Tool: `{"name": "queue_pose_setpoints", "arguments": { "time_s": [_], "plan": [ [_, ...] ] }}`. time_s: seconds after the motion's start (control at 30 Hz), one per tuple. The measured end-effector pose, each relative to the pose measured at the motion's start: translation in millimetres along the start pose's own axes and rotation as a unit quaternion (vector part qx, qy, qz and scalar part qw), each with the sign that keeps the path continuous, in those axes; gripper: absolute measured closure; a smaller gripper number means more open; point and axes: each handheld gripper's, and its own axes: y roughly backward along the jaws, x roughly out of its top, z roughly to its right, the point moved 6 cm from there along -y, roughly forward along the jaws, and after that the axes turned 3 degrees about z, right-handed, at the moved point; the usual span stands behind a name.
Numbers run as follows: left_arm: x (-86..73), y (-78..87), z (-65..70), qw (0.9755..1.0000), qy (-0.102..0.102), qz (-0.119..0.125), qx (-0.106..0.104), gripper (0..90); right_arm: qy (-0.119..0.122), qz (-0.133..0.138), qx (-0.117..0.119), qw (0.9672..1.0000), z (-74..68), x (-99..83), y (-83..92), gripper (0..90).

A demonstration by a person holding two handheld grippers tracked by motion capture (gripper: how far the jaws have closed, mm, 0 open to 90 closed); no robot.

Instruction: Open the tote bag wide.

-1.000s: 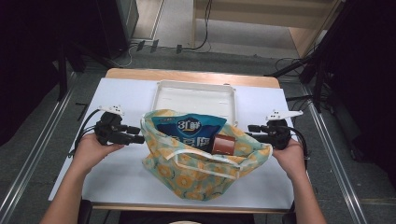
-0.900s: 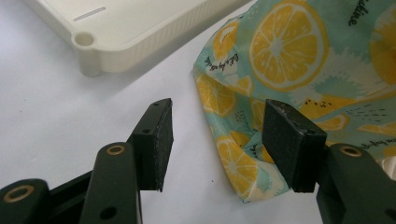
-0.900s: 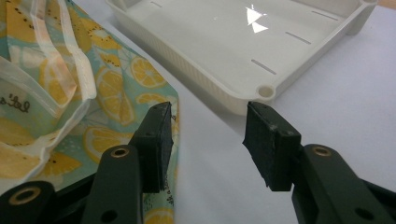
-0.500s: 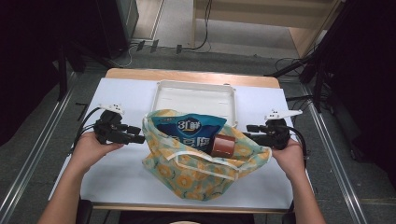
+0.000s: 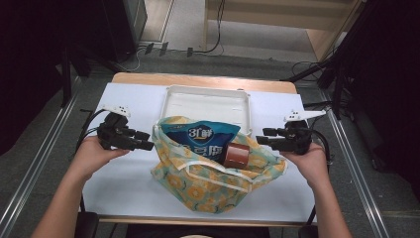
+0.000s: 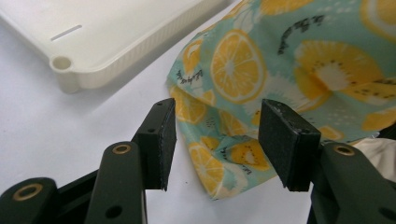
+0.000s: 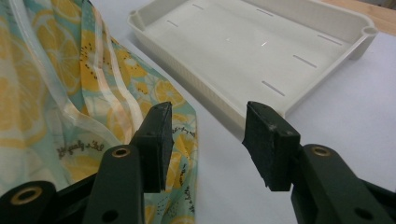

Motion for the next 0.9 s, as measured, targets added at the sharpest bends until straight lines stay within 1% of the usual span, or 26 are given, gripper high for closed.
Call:
{"name": "queue_pose_setpoints", "arguments": {
  "time_s": [0.07,0.17,0.23,0.33,0.37,0.4,0.53,0.63,0.67,0.8,0.83,0.9],
  "plan": [
    [2.8,1.7,1.9,1.0,-0.002,0.002,-0.003,47.2,-0.004,-0.001,0.002,1.0,0.1,1.4,3.5,54.7],
    [6.1,4.5,3.9,1.0,-0.005,0.002,-0.004,47.3,-0.002,-0.003,0.005,1.0,-1.6,3.8,7.6,55.2],
    [6.8,6.2,3.6,1.0,-0.004,-0.001,0.002,47.3,-0.001,-0.006,0.006,1.0,-3.4,5.2,9.5,55.3],
    [8.7,8.3,5.9,1.0,-0.003,0.0,-0.004,47.5,0.002,-0.01,0.006,0.9999,-6.0,8.1,12.5,55.8],
    [9.7,9.4,7.4,1.0,-0.005,-0.001,-0.008,47.6,0.002,-0.011,0.007,0.9999,-6.9,9.1,13.5,55.9],
    [11.0,10.4,8.8,0.9999,-0.008,-0.002,-0.006,47.8,0.002,-0.012,0.006,0.9999,-8.0,10.3,14.4,56.1],
    [18.3,16.7,15.5,0.9998,-0.018,-0.002,-0.007,48.1,0.005,-0.014,0.009,0.9999,-13.3,15.9,18.5,56.8],
    [23.2,23.2,22.7,0.9996,-0.025,-0.001,-0.015,48.1,0.008,-0.017,0.011,0.9998,-18.2,19.6,21.4,56.8],
    [24.3,25.0,24.7,0.9996,-0.027,-0.001,-0.011,48.1,0.008,-0.017,0.014,0.9997,-20.0,20.9,22.2,56.9],
    [28.4,31.8,34.6,0.9993,-0.032,0.0,-0.019,48.1,0.014,-0.017,0.022,0.9995,-26.9,25.8,24.7,57.0],
    [29.3,33.0,37.4,0.9993,-0.03,0.002,-0.022,48.1,0.016,-0.016,0.024,0.9995,-28.1,26.8,24.8,57.0],
    [30.9,34.9,41.1,0.9992,-0.036,-0.001,-0.017,48.0,0.018,-0.017,0.028,0.9993,-31.8,29.6,25.5,57.1]
  ]
}}
